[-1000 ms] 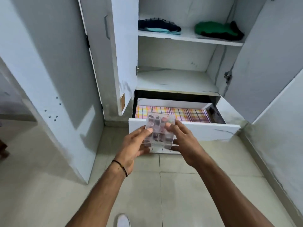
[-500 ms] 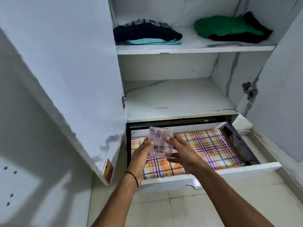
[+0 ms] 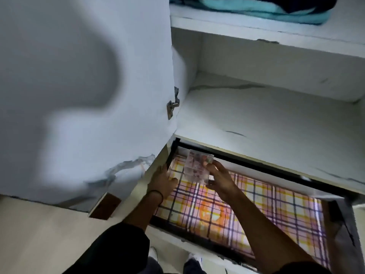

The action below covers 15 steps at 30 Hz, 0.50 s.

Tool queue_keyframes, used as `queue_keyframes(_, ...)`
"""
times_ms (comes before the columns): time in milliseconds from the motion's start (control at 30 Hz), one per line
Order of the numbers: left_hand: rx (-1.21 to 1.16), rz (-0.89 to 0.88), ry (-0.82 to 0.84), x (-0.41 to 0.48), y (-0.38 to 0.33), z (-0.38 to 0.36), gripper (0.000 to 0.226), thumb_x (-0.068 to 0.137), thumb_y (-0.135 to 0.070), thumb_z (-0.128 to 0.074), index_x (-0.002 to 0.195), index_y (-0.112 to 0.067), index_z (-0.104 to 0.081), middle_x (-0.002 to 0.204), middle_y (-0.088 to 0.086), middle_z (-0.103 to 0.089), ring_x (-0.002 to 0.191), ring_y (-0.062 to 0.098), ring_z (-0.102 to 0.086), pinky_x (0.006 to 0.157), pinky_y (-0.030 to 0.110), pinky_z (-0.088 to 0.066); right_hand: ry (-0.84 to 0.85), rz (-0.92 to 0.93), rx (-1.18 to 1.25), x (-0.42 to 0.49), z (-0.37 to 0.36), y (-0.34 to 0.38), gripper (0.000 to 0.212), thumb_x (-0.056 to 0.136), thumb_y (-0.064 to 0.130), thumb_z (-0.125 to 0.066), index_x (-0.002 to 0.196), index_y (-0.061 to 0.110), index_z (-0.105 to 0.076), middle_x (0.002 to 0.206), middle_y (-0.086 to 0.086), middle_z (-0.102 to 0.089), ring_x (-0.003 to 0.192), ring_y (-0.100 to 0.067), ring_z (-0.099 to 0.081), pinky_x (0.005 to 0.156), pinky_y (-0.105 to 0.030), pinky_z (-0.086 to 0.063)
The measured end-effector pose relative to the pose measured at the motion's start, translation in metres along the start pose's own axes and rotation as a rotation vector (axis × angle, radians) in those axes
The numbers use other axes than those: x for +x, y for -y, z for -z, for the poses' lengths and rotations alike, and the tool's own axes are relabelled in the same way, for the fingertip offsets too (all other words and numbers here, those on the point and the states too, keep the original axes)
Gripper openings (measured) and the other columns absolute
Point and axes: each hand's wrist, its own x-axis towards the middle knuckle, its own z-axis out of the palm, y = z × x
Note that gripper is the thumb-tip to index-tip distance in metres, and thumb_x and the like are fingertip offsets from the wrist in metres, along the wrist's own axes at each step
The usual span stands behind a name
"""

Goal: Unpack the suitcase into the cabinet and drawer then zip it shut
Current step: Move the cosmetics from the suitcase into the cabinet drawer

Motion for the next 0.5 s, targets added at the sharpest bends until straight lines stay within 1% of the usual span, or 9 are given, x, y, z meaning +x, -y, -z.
queue_keyframes(67,0.031,0.006,-0.024,0.001,0.005,-0.007,0.074,0.089,-0.019,-0.057,0.153,-0.027,-0.022,0.139,0.012,-0.054,0.116,0.034,-0.058,0.098,0.039,-0.048,0.037,-0.007,-0.048,0.020,-0.003,-0.004,0.043,0.094,0.037,-0.067,0.135,0.028,-0.054,0.126,-0.009,-0.068,0.103,-0.033,-0.070,0.070,-0.034,-0.054)
queue_keyframes(100,0.063,0.001,-0.043,0.000,0.008,-0.009,0.077,0.090,-0.010,-0.056,0.155,-0.028,-0.019,0.134,0.014,-0.058,0.111,0.035,-0.061,0.095,0.038,-0.049,0.052,0.005,-0.079,0.028,-0.006,-0.005,0.040,0.095,0.037,-0.066,0.132,0.029,-0.055,0.127,-0.008,-0.067,0.105,-0.032,-0.069,0.072,-0.035,-0.054)
queue_keyframes(167,0.129,-0.011,-0.086,0.000,0.012,-0.010,0.082,0.089,0.001,-0.054,0.156,-0.028,-0.016,0.131,0.014,-0.061,0.106,0.034,-0.063,0.093,0.041,-0.051,0.072,0.045,-0.110,0.041,-0.012,-0.010,0.033,0.095,0.036,-0.066,0.127,0.033,-0.055,0.128,-0.003,-0.064,0.110,-0.028,-0.066,0.081,-0.038,-0.056)
queue_keyframes(233,0.152,-0.016,-0.100,0.002,0.016,-0.011,0.084,0.088,0.005,-0.053,0.156,-0.027,-0.017,0.134,0.015,-0.059,0.108,0.035,-0.062,0.093,0.043,-0.050,0.047,0.079,-0.149,0.050,-0.020,-0.015,0.036,0.095,0.041,-0.065,0.128,0.034,-0.053,0.127,0.001,-0.061,0.115,-0.023,-0.062,0.090,-0.042,-0.056)
queue_keyframes(267,0.149,-0.012,-0.097,0.003,0.016,-0.012,0.083,0.087,0.005,-0.052,0.156,-0.027,-0.017,0.135,0.015,-0.058,0.109,0.035,-0.061,0.094,0.044,-0.050,0.010,0.111,-0.184,0.052,-0.024,-0.017,0.039,0.095,0.042,-0.064,0.131,0.031,-0.052,0.125,0.003,-0.061,0.114,-0.020,-0.061,0.089,-0.038,-0.056)
queue_keyframes(333,0.142,-0.007,-0.102,0.006,0.016,-0.012,0.082,0.087,0.005,-0.052,0.156,-0.026,-0.019,0.137,0.015,-0.056,0.112,0.036,-0.059,0.096,0.046,-0.049,-0.098,0.178,-0.259,0.053,-0.032,-0.021,0.044,0.099,0.038,-0.059,0.138,0.020,-0.048,0.117,0.005,-0.060,0.102,-0.013,-0.060,0.076,-0.022,-0.052)
queue_keyframes(367,0.133,-0.012,-0.112,0.007,0.018,-0.013,0.081,0.087,0.005,-0.052,0.155,-0.025,-0.020,0.140,0.014,-0.054,0.114,0.036,-0.059,0.098,0.045,-0.048,-0.135,0.201,-0.290,0.053,-0.035,-0.022,0.046,0.100,0.038,-0.056,0.141,0.017,-0.046,0.114,0.005,-0.059,0.095,-0.010,-0.059,0.070,-0.018,-0.049)
queue_keyframes(433,0.123,-0.016,-0.124,0.007,0.019,-0.014,0.079,0.088,0.004,-0.052,0.155,-0.025,-0.021,0.144,0.012,-0.051,0.117,0.036,-0.057,0.100,0.044,-0.047,-0.154,0.203,-0.313,0.054,-0.039,-0.026,0.051,0.101,0.040,-0.054,0.144,0.016,-0.042,0.115,0.005,-0.056,0.092,-0.008,-0.057,0.067,-0.018,-0.047)
queue_keyframes(500,0.116,-0.022,-0.126,0.008,0.020,-0.014,0.077,0.090,0.001,-0.052,0.155,-0.025,-0.021,0.146,0.012,-0.049,0.119,0.035,-0.056,0.102,0.044,-0.046,-0.149,0.186,-0.312,0.054,-0.043,-0.027,0.053,0.100,0.043,-0.054,0.145,0.018,-0.038,0.119,0.004,-0.054,0.099,-0.013,-0.056,0.072,-0.023,-0.049)
